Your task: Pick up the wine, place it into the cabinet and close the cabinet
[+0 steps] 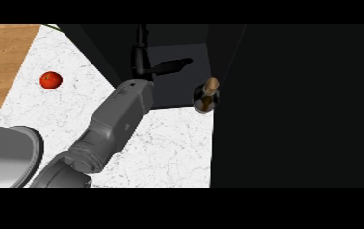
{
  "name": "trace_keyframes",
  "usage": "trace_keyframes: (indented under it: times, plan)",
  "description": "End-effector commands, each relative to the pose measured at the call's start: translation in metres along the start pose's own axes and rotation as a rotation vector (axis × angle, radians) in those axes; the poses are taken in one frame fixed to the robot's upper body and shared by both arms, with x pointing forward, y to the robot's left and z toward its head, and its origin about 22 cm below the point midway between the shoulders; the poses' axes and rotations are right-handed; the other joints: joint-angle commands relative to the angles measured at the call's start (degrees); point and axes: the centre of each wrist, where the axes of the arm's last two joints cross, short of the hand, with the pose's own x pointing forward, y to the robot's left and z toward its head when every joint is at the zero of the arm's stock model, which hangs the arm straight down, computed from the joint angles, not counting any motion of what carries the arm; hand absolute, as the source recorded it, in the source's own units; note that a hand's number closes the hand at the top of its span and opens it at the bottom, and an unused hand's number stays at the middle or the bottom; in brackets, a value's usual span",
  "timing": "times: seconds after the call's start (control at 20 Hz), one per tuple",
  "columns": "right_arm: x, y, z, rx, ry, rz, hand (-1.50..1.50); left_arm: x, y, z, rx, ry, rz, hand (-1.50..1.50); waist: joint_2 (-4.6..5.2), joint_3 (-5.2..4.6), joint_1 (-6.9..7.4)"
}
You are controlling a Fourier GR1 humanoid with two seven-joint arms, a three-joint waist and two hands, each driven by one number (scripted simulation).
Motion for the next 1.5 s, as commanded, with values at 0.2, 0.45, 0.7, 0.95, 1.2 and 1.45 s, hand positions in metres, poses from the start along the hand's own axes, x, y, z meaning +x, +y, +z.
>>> trace_keyframes:
  times: [0.2,0.45,0.7,0.95,1.2,1.45]
  plan:
    - [0.006,0.006,0.011,0.007,-0.004,-0.016,-1.50,-0.022,0.019,0.015,-0.020,0.009,0.055,-1.50,-0.16,-0.21,1.16]
    - [0.007,0.001,0.015,0.014,-0.012,-0.028,-1.50,-0.025,0.017,0.020,-0.056,0.028,0.070,-1.50,-0.17,-0.19,0.53]
    - [0.004,0.011,-0.003,0.013,-0.020,-0.011,-1.50,-0.011,0.007,0.008,-0.102,0.020,0.076,-1.50,-0.30,-0.23,1.40]
    - [0.019,0.007,0.023,0.025,-0.014,-0.011,-1.50,-0.019,0.013,0.015,-0.077,0.022,0.163,-1.50,-0.64,-0.20,0.77]
    - [0.018,0.008,0.015,0.028,-0.005,-0.044,-1.50,-0.022,0.015,0.019,-0.076,0.023,0.204,-1.50,-0.97,-0.18,1.04]
    - [0.013,0.005,0.013,0.023,-0.012,-0.041,-1.50,-0.027,0.017,0.026,-0.070,0.027,0.210,-1.50,-1.15,-0.16,0.46]
